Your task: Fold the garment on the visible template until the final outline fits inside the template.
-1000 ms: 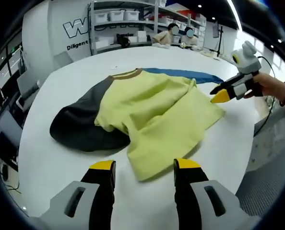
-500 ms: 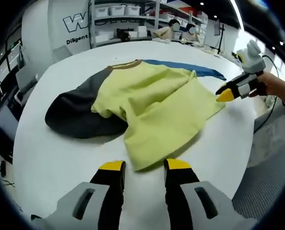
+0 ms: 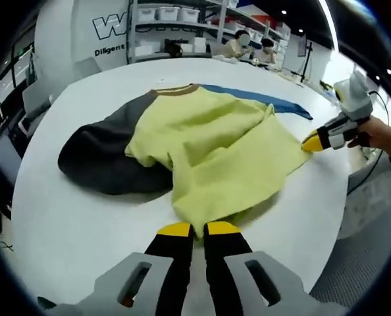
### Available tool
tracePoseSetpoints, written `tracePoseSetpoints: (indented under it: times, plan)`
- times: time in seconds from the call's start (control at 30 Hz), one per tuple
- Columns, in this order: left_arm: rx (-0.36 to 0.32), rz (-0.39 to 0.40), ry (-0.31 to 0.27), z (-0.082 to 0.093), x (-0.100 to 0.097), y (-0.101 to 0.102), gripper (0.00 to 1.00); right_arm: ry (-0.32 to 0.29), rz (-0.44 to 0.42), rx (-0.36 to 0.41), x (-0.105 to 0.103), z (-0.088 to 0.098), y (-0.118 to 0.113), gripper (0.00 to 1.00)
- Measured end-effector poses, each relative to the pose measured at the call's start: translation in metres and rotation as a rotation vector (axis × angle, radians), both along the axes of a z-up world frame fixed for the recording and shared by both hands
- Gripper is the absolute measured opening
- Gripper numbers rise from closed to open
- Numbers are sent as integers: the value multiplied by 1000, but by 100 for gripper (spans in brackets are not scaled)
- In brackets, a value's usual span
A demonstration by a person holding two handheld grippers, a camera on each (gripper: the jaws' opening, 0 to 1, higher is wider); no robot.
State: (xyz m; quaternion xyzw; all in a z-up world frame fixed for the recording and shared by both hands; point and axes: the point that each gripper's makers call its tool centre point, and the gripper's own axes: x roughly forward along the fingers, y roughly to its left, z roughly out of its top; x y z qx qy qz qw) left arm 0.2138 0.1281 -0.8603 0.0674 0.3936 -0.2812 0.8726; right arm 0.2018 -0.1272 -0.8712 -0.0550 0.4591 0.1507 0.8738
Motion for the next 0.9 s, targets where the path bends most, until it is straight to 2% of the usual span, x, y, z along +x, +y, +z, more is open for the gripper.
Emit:
tracePoseSetpoints:
  times: [0.23, 0.4, 0.63, 0.9]
  plan:
    - [-6, 18, -37, 16, 6, 3, 2, 17, 13, 21, -5, 5, -1, 0]
    - [8, 12, -66, 29, 6, 6, 1, 0, -1, 47, -8, 19, -4, 0]
    - [69, -83, -112, 49, -1, -2, 1, -12, -11, 61, -14, 40, -16, 0]
    - [58, -143, -113, 65, -5, -22, 1, -14, -2, 32, -18, 48, -26, 0]
